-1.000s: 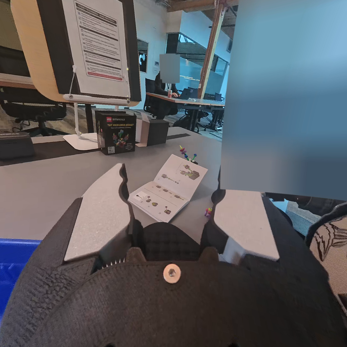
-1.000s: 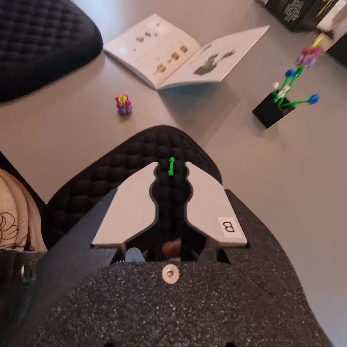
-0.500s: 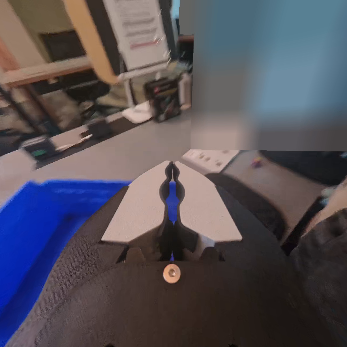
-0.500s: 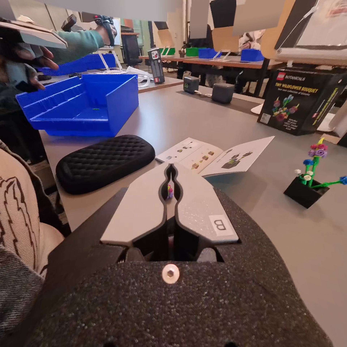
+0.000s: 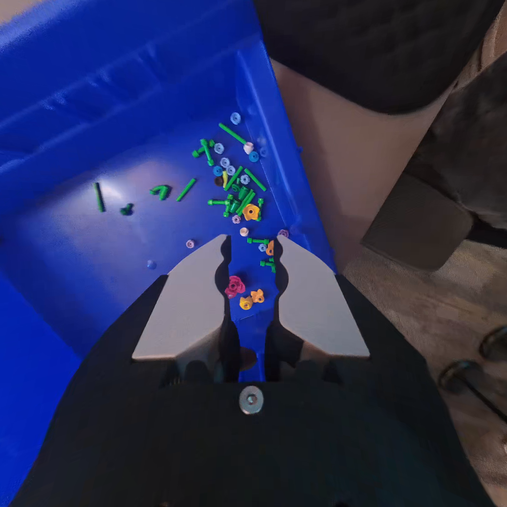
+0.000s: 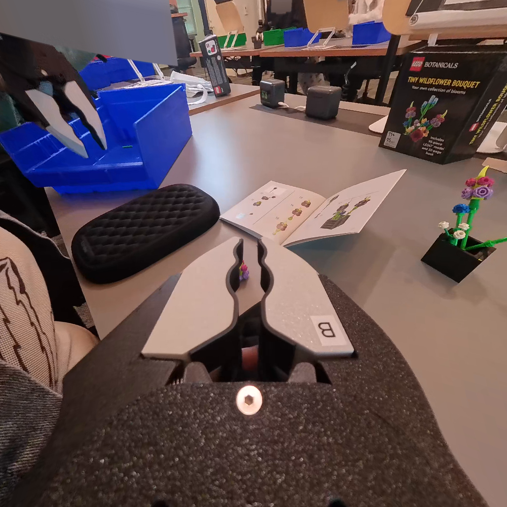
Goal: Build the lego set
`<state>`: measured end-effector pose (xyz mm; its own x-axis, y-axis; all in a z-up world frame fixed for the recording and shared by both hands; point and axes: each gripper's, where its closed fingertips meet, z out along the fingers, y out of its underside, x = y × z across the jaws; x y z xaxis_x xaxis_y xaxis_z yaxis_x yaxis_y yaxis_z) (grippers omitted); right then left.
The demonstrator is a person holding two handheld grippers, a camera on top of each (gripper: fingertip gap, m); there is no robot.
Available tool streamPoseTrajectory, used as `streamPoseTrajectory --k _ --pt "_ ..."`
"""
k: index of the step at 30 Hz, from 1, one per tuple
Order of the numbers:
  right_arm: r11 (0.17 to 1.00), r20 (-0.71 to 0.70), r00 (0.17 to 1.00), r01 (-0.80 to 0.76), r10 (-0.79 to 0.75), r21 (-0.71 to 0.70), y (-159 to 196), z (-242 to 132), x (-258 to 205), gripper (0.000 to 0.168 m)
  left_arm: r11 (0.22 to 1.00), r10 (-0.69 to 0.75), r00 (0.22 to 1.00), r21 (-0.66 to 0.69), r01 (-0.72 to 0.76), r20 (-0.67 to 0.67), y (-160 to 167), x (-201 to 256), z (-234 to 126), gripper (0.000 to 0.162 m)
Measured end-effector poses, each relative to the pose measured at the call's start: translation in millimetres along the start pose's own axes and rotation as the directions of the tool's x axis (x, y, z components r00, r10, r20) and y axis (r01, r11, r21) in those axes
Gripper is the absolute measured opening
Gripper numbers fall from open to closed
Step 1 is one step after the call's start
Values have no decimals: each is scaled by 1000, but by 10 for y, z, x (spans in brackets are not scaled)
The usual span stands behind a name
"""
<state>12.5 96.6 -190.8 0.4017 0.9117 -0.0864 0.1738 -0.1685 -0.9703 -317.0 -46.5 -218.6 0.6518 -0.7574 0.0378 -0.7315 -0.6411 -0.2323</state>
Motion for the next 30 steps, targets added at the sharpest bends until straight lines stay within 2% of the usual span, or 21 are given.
streamPoseTrajectory --k 1,4,7,11,16,22,30 --pt "1000 -5 1000 3 -3 4 -5 -2 3 10 999 22 1000 -32 -23 -15 35 1 58 27" --pt "1000 -9 1000 5 -5 16 -24 -12 1 10 991 42 998 -128 -48 -44 182 -11 209 29" --pt "999 -10 1000 -5 6 33 -44 -34 12 10 988 21 998 -152 -31 -64 230 14 313 31" --pt "998 3 999 -34 33 44 -55 -33 28 11 978 27 999 -206 -31 -23 281 -21 373 31" --pt "997 13 999 -51 50 61 -72 -41 42 12 979 23 999 -203 -29 -33 269 11 385 27" --pt "996 15 1000 -24 23 81 -97 -60 13 13 969 -60 998 -239 56 -9 340 -23 359 26" --pt "996 19 1000 -12 10 84 -103 -73 -11 13 972 -59 998 -229 58 5 358 -48 363 19"
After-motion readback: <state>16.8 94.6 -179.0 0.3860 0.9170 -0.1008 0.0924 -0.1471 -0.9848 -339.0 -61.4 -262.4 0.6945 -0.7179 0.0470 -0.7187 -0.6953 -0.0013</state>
